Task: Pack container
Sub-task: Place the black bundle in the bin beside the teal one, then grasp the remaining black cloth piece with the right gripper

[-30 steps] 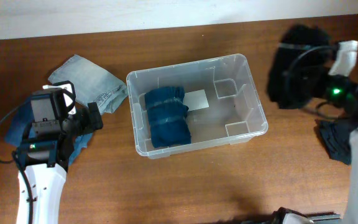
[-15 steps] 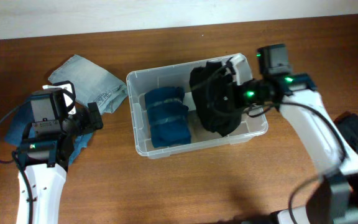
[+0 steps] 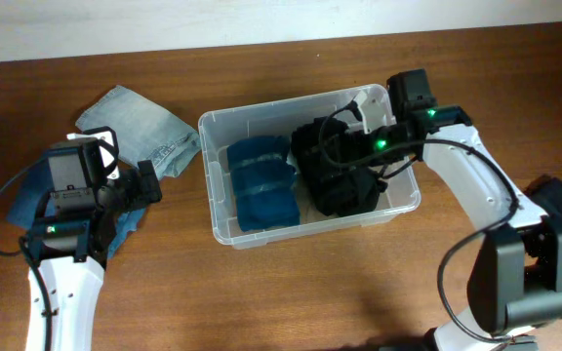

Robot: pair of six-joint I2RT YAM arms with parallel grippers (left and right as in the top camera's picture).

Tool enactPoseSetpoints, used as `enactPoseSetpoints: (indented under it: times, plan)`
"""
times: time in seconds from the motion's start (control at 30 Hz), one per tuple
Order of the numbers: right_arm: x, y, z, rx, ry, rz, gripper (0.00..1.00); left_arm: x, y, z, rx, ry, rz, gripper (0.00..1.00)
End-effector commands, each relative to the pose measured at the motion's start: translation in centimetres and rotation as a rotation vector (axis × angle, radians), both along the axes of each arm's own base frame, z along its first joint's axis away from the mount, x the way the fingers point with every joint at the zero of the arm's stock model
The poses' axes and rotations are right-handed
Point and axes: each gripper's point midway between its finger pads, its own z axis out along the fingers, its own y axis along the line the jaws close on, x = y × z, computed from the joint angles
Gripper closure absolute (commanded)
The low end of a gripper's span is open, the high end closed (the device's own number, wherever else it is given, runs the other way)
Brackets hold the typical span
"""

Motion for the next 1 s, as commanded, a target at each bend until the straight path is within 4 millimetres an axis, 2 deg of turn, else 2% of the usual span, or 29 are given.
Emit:
enactPoseSetpoints:
  times: [0.0, 0.03, 0.07, 0.1, 0.2, 0.27, 0.33, 0.37, 0.43, 0.67, 0.8, 0.97]
  plan:
    - [1.2, -0.6, 7.3, -0.047, -0.193, -0.032, 0.02, 0.2, 0.3, 0.8, 0.02, -0.017, -0.001, 0.01]
    - [1.5, -1.5, 8.7, -0.084, -0.229, -0.077, 0.01, 0.2, 0.3, 0.8, 0.02, -0.017, -0.001, 0.0]
    - [2.0, -3.3, 10.6, -0.137, -0.271, -0.166, 0.02, 0.2, 0.3, 0.8, 0.02, -0.017, -0.001, 0.01]
    - [2.2, -4.7, 11.5, -0.17, -0.29, -0.235, 0.02, 0.2, 0.3, 0.8, 0.02, -0.017, -0.001, 0.01]
    - [1.7, -11.6, 14.8, -0.262, -0.335, -0.56, 0.02, 0.2, 0.3, 0.8, 0.02, -0.017, -0.001, 0.01]
    - [0.5, -16.0, 15.6, -0.289, -0.32, -0.725, 0.02, 0.2, 0.3, 0.8, 0.02, -0.017, 0.0, 0.01]
    - [-0.9, -19.7, 15.2, -0.303, -0.27, -0.838, 0.02, 0.2, 0.3, 0.8, 0.02, -0.017, 0.0, 0.01]
    - [-2.8, -23.7, 13.8, -0.321, -0.18, -0.956, 0.02, 0.2, 0.3, 0.8, 0.02, -0.017, -0.001, 0.01]
    - [-4.9, -27.3, 11.4, -0.317, -0.078, -1.057, 0.02, 0.2, 0.3, 0.8, 0.02, -0.017, -0.001, 0.01]
    - [-11.0, -36.1, 2.8, -0.215, 0.158, -1.326, 0.01, 0.2, 0.3, 0.8, 0.02, -0.017, -0.001, 0.01]
    - [-13.2, -40.2, -0.8, -0.181, 0.189, -1.409, 0.02, 0.2, 0.3, 0.8, 0.02, -0.017, -0.001, 0.0]
    - [-14.9, -42.5, -4.9, -0.124, 0.272, -1.432, 0.02, 0.2, 0.3, 0.8, 0.02, -0.017, -0.001, 0.01]
